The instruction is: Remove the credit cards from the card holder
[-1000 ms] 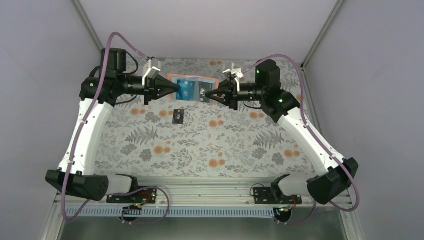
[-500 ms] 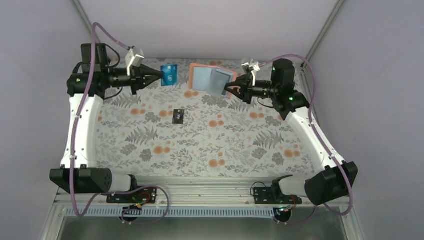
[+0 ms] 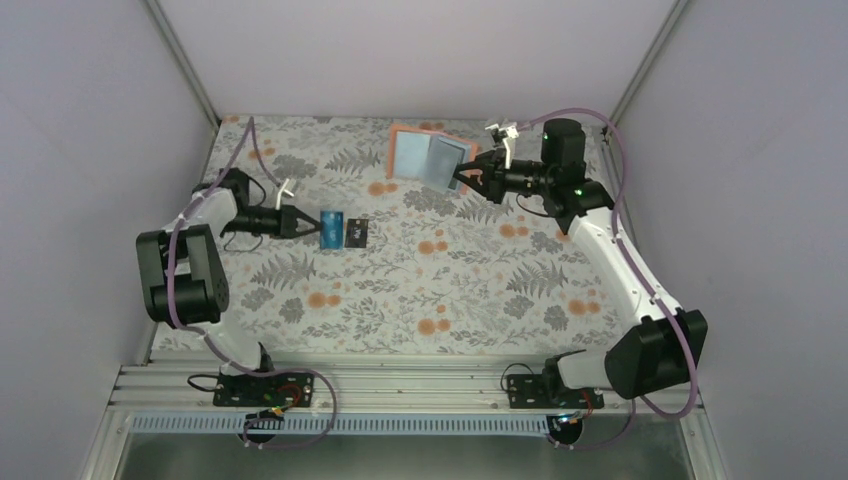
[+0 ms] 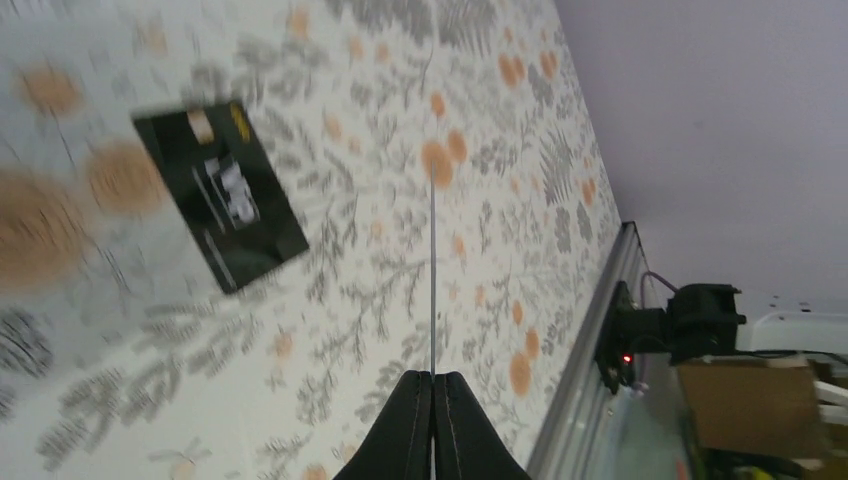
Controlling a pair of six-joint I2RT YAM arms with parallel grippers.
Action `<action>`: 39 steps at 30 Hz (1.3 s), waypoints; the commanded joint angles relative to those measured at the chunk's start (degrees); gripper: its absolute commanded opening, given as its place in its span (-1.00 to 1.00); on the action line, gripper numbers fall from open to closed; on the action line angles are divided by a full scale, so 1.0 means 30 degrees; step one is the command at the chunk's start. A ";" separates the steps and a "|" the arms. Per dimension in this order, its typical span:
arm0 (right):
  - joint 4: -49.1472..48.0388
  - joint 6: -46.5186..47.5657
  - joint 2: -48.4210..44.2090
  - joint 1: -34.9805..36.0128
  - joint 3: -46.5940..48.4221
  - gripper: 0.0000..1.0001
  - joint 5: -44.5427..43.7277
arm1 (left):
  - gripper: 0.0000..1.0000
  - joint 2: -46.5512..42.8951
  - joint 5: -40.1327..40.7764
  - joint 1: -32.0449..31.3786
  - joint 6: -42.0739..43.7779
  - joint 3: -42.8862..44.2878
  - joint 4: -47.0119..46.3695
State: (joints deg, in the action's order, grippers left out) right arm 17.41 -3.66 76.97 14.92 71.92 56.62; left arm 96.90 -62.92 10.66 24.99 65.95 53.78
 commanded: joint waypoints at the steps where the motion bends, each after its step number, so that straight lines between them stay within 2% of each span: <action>1: -0.0574 -0.0384 0.0181 -0.0025 -0.0099 -0.92 0.0195 | -0.95 0.1273 -0.0691 -0.0073 0.0486 -0.1146 0.0010; 4: -0.0567 -0.0387 0.0320 -0.0046 -0.0080 -0.92 0.0272 | -0.95 0.3595 -0.0330 0.0303 0.2259 0.1224 0.1777; 6: -0.0440 -0.0343 0.0381 -0.0036 -0.0003 -0.92 0.0301 | -0.95 0.4750 0.0211 0.0829 0.2062 0.2630 0.1503; 11: -0.0019 0.0042 0.0556 -0.0030 0.0275 -0.92 0.0251 | -0.95 0.6023 0.2582 0.1282 -0.0001 0.3262 -0.1762; 16: -0.0294 -0.0124 0.1010 -0.0042 0.0470 -0.92 0.0522 | -0.95 0.9173 0.3277 0.1268 0.0693 0.6040 -0.0503; 25: -0.0152 0.0045 0.1348 -0.0027 0.0496 -0.92 0.0835 | -0.94 1.1219 0.5142 0.1253 0.0645 0.8154 -0.0050; 28: -0.0079 0.0134 0.1299 -0.0039 0.0508 -0.92 0.0885 | -0.85 1.1277 0.5549 0.1253 0.0706 0.8434 -0.0026; 32: -0.0060 0.0203 0.1156 -0.0024 0.0412 -0.92 0.0891 | -0.57 1.1205 0.5708 0.1238 0.1026 0.8371 -0.0011; 39: -0.0099 0.0114 0.1098 -0.0050 0.0388 -0.92 0.1044 | -0.48 1.0923 0.6382 0.1246 0.1395 0.8501 -0.0018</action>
State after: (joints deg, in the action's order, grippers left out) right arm 17.82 -3.79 81.21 14.92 72.01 58.00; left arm 129.80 -49.80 14.24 27.57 90.67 54.85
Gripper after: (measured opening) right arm 0.112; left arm 0.243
